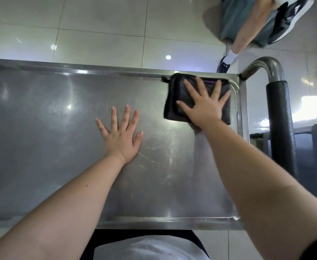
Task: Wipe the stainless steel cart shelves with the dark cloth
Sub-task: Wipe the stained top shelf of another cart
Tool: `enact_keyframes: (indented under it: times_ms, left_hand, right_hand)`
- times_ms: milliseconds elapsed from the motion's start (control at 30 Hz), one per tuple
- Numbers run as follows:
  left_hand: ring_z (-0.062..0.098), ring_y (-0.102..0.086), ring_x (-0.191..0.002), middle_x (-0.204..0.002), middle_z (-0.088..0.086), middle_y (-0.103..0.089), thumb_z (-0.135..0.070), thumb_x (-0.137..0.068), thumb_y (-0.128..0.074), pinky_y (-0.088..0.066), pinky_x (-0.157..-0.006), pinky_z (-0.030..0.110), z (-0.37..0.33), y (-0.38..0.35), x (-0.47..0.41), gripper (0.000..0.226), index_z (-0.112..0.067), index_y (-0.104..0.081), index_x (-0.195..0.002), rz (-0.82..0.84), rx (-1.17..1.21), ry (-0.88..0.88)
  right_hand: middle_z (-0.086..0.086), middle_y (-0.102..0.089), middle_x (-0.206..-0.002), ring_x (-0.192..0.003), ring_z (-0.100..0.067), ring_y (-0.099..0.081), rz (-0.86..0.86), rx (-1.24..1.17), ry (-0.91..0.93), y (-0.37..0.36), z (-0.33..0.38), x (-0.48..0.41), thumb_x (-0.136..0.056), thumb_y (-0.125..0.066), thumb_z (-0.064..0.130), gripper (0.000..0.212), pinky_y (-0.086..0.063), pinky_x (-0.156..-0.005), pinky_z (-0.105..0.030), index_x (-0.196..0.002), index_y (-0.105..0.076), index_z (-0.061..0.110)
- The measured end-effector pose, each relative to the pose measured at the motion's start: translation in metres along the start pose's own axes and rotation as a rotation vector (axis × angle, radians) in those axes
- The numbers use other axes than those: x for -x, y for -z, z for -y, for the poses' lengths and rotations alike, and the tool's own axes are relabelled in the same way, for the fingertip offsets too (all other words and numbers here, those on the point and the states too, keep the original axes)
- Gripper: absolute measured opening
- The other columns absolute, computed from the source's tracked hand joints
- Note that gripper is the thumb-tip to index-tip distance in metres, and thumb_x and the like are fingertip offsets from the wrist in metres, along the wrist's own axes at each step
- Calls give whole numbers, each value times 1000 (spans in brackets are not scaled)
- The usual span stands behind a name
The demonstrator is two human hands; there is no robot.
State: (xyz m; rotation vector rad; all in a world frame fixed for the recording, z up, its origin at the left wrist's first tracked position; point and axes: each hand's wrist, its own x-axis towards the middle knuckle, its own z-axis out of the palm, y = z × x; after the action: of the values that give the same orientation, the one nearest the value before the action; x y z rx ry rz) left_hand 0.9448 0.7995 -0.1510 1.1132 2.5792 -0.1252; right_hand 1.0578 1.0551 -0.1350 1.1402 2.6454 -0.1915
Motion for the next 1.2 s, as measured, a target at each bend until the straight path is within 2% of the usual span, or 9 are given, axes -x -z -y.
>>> enact_keyframes:
  times_ms: [100, 200, 400, 500, 667, 733, 967, 1100, 1200]
  left_hand:
    - [33, 24, -147, -158, -7, 32, -60, -96, -4, 8, -110, 73, -1, 0, -1, 66, -37, 28, -149, 3, -9, -4]
    - [33, 26, -147, -158, -8, 33, -61, -95, -3, 7, -109, 74, -1, 1, -2, 66, -38, 31, -147, 13, -10, -1]
    - [32, 24, -148, -159, -9, 30, -60, -95, -7, 9, -109, 73, 1, 3, -2, 65, -41, 27, -147, 12, 18, 4]
    - [31, 24, -148, -158, -9, 32, -60, -96, -8, 8, -110, 72, -2, 6, -2, 65, -42, 29, -145, 19, 19, 3]
    - [32, 27, -147, -158, -8, 34, -62, -95, -2, 6, -110, 72, -6, 4, -5, 66, -39, 32, -146, 18, 4, -5]
    - [32, 26, -147, -158, -8, 33, -62, -95, -2, 5, -110, 72, -8, 5, -7, 66, -39, 31, -147, 13, -6, -9]
    - [30, 25, -147, -158, -10, 32, -59, -97, -5, 5, -111, 71, -4, 2, -8, 64, -40, 30, -147, 10, 10, 2]
    - [31, 26, -147, -157, -9, 34, -61, -96, 0, 6, -110, 71, -5, 3, -7, 64, -39, 32, -146, 12, 5, 0]
    - [32, 25, -147, -157, -8, 35, -61, -96, 0, 6, -110, 73, -5, 3, -8, 64, -39, 31, -147, 14, -13, -6]
  right_hand:
    - [15, -1, -165, -147, -46, 13, 26, -9, -94, 1, -45, 4, -81, -16, 87, 75, 8, -113, -70, -149, 0, 58]
    - [14, 3, -165, -146, -48, 13, 31, -15, -121, 1, -28, 3, -81, -15, 86, 77, 8, -113, -69, -150, 4, 56]
    - [16, -1, -164, -146, -49, 12, 3, 15, 131, -3, 62, 6, -79, -14, 88, 79, 10, -111, -70, -150, 0, 57]
    - [17, -2, -164, -148, -43, 12, 12, 22, 135, -2, 42, 6, -81, -15, 86, 76, 8, -111, -71, -150, -1, 57]
    - [16, -1, -165, -149, -41, 10, 31, -40, -117, 1, -48, 13, -83, -17, 85, 75, 8, -113, -70, -150, -2, 55]
    - [13, 3, -165, -148, -42, 11, 68, -48, -161, 1, -53, 25, -83, -16, 85, 77, 7, -114, -68, -151, 1, 54]
    - [13, 12, -164, -146, -44, 20, 133, -39, 33, -42, 34, 152, -83, -14, 85, 76, 12, -109, -72, -148, 12, 56]
    - [4, -14, -164, -147, -50, 1, 154, -64, 74, -69, 22, 251, -88, -23, 80, 72, -8, -107, -79, -152, -15, 49]
    - [3, -16, -164, -145, -53, -2, 172, -36, 105, -68, 11, 246, -88, -19, 81, 71, -7, -106, -80, -152, -17, 50]
